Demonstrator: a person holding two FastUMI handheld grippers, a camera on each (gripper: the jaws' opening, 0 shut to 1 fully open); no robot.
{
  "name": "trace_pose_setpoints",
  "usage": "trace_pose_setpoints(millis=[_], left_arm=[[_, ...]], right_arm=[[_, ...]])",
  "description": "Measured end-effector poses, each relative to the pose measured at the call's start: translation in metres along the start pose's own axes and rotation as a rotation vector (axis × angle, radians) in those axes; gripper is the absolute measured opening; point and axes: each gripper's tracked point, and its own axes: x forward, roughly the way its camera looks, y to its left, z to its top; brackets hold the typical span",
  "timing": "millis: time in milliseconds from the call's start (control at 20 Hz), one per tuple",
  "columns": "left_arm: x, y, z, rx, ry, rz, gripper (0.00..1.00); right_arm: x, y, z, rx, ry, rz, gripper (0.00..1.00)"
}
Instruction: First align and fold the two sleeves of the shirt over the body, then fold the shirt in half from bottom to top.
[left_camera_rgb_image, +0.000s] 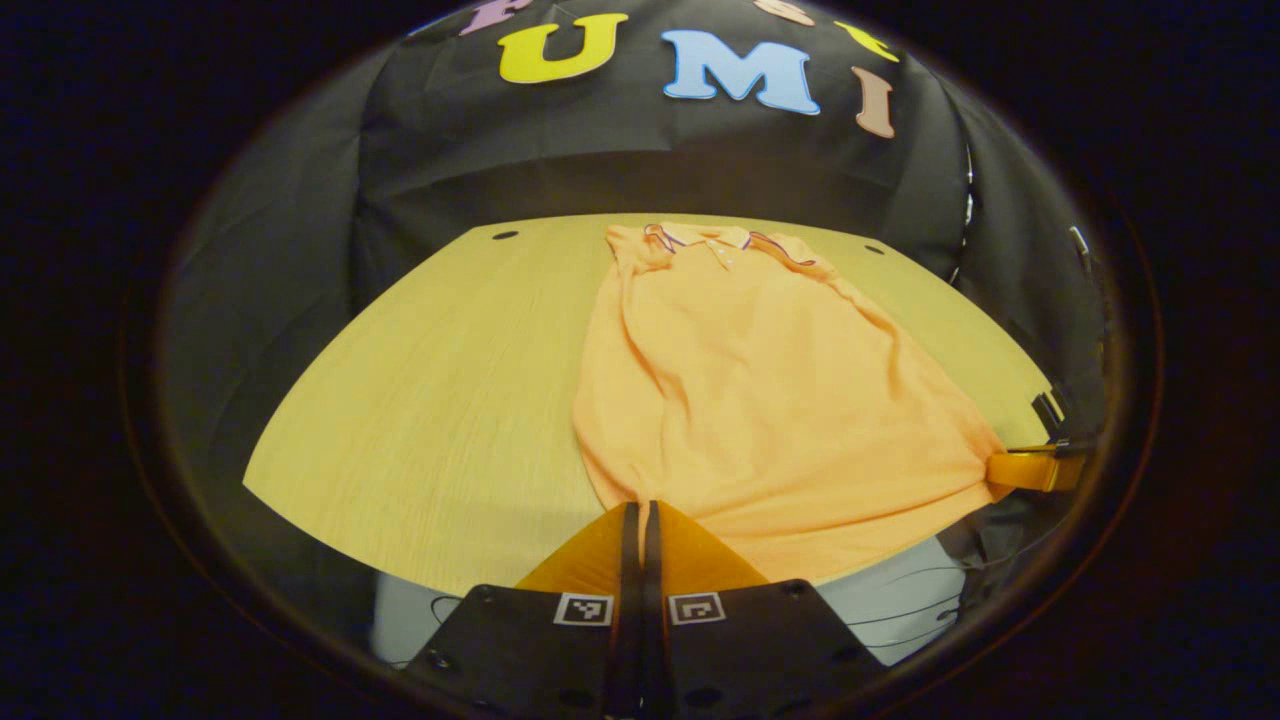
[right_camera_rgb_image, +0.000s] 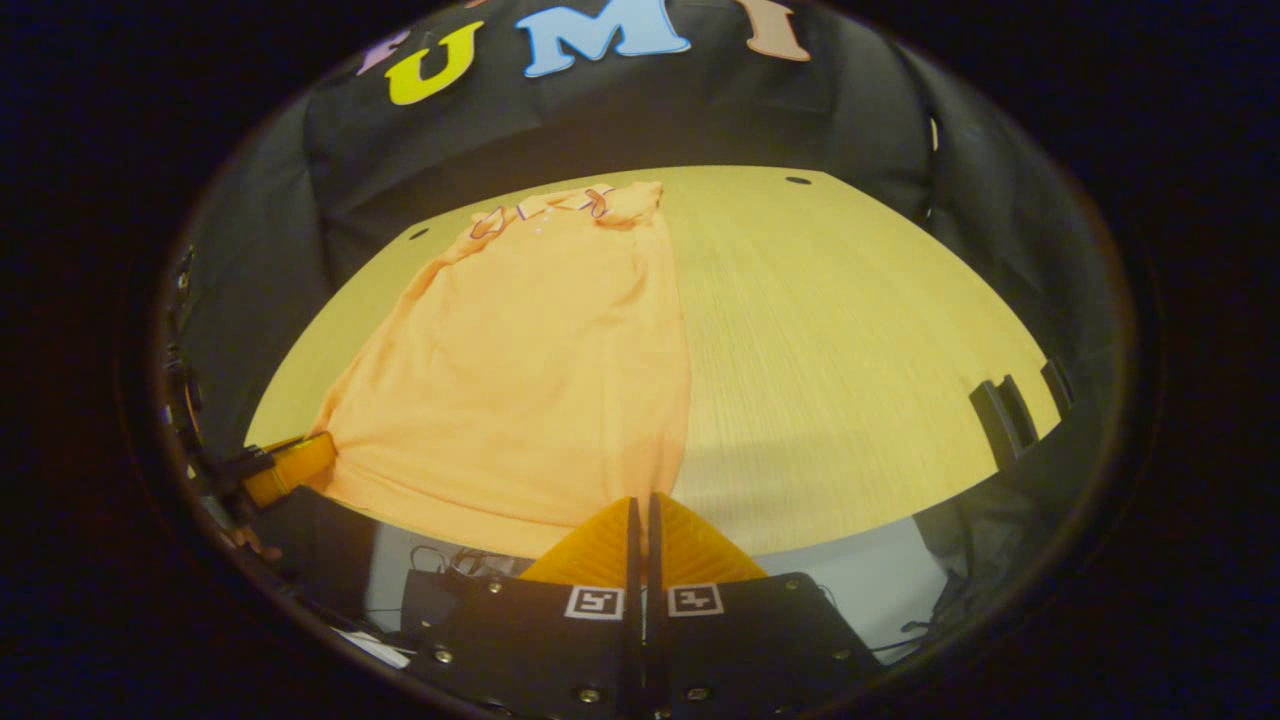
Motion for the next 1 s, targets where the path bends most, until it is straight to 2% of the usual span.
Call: trace_pose_setpoints(millis=[200,400,700,1000], left_arm=[[-0.002,0.001,0.005,-0.008,0.022,0.001,0.06],[-0.010,0.002,0.037,-0.025,-0.008,-0.010,0.06],[-0.014,-0.008,0.117,-0.026,-0.111,-0.037,0.06],[0.013,-0.006,0.200,0.006,-0.196,-0.059,0.06]], right_arm=[[-0.007,-0.006,0.005,0.058,0.005,0.014,0.02],[-0.025,-0.003,0.039,0.090,-0.050,0.042,0.02],[-0.038,0.007,0.110,0.094,-0.144,0.042,0.02],[-0.030,0.019,0.193,0.092,-0.225,0.044,0.02]])
